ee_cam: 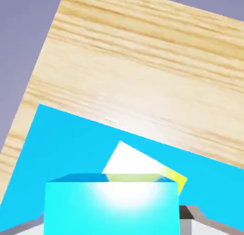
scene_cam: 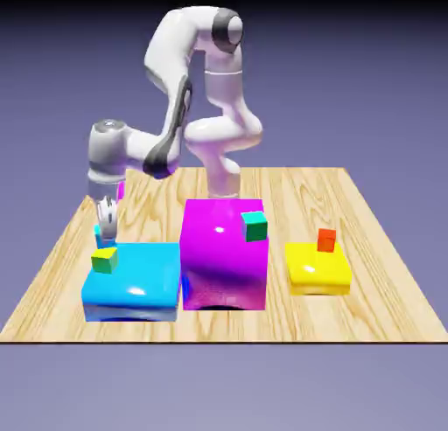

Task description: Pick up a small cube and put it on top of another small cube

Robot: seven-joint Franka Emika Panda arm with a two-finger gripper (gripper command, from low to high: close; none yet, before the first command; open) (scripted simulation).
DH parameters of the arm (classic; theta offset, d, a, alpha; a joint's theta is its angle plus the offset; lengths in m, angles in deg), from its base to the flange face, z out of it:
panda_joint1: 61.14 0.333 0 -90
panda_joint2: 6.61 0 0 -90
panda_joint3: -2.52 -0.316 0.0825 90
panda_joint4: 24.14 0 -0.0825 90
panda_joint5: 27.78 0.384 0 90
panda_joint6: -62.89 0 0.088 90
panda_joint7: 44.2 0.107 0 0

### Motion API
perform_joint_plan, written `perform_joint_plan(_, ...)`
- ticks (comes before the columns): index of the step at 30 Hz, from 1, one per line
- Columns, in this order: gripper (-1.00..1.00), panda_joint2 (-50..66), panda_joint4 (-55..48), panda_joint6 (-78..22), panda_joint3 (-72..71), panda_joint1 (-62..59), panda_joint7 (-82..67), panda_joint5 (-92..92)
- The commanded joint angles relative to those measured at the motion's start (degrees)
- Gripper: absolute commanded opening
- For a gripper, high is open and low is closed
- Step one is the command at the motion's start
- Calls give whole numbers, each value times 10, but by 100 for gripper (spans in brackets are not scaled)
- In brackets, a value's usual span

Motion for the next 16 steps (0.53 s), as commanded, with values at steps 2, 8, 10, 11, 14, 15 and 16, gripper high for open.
perform_joint_plan(2,-100,20,2,15,-6,-6,-19,27)
perform_joint_plan(8,100,-52,-6,-40,16,15,51,-72)
perform_joint_plan(10,100,-88,-10,-67,27,25,86,-122)
perform_joint_plan(11,100,-106,-12,-80,32,30,104,-147)
perform_joint_plan(14,100,-160,-18,-121,49,46,157,-222)
perform_joint_plan(15,100,-178,-20,-134,54,51,174,-246)
perform_joint_plan(16,100,-179,-20,-136,55,52,176,-249)
